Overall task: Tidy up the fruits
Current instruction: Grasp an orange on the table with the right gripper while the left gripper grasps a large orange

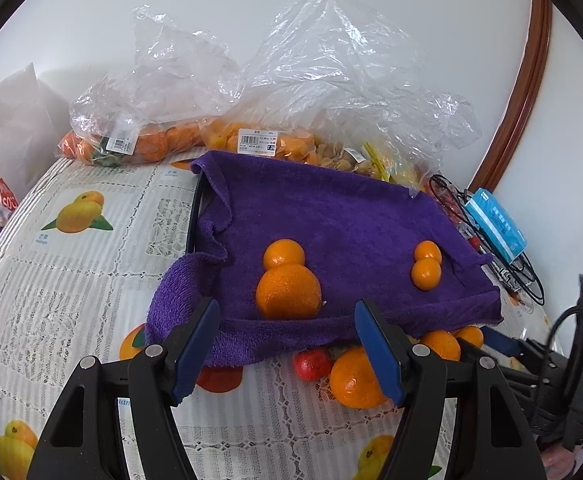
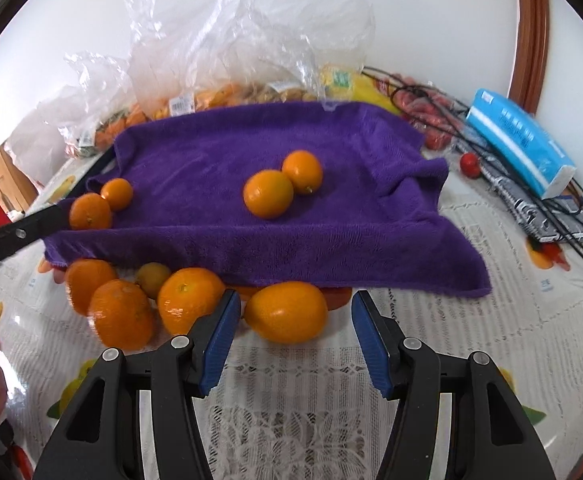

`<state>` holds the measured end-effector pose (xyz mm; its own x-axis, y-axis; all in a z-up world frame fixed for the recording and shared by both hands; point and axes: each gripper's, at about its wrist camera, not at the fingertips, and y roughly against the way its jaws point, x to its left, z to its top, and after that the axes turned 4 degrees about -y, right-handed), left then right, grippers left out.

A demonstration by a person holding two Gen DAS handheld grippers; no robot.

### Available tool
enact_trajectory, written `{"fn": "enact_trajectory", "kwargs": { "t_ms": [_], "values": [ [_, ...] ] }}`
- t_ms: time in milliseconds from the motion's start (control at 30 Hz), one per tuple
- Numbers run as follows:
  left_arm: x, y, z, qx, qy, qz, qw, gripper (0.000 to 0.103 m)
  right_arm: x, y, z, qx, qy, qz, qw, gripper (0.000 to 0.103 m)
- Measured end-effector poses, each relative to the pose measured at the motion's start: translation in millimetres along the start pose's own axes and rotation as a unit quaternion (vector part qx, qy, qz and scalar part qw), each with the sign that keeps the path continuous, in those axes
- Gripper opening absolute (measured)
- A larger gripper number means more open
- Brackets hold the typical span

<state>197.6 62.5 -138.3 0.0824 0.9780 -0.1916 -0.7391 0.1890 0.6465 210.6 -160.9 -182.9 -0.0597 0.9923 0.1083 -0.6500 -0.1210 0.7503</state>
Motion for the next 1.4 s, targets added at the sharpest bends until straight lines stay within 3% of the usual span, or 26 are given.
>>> {"fn": "enact_trajectory", "kwargs": {
  "t_ms": [233, 400, 667, 967, 1233, 1400],
  "values": [
    [5, 0, 1, -0.002, 0.008, 0.004, 1.0, 0.068, 0, -8, 2, 0.01, 0.003, 0.006, 1.0, 0.058],
    [1, 0, -1, 0.0, -0.006, 0.004, 1.0, 0.068, 2, -10, 3, 0.012, 0.011, -0.002, 1.0, 0.039],
    [-10, 12, -10, -0.005, -0.03, -0.047, 0.9984, 0.068, -3, 3, -6, 0.005, 0.016, 0.003, 1.0, 0.035],
    [-24, -9, -20, 0.043, -0.045, -0.063, 0.9961, 0.066, -12, 14, -17, 0.006, 0.013, 0.003, 1.0, 0.034],
    [-27, -13, -27, 0.058, -0.048, -0.101, 0.992, 0.038, -11, 13, -23, 0.01, 0.02, 0.001, 1.0, 0.033],
    [-35, -13, -28, 0.058, -0.069, -0.088, 0.992, 0.039, -10, 12, -22, 0.01, 0.021, 0.007, 1.0, 0.033]
  ]
}}
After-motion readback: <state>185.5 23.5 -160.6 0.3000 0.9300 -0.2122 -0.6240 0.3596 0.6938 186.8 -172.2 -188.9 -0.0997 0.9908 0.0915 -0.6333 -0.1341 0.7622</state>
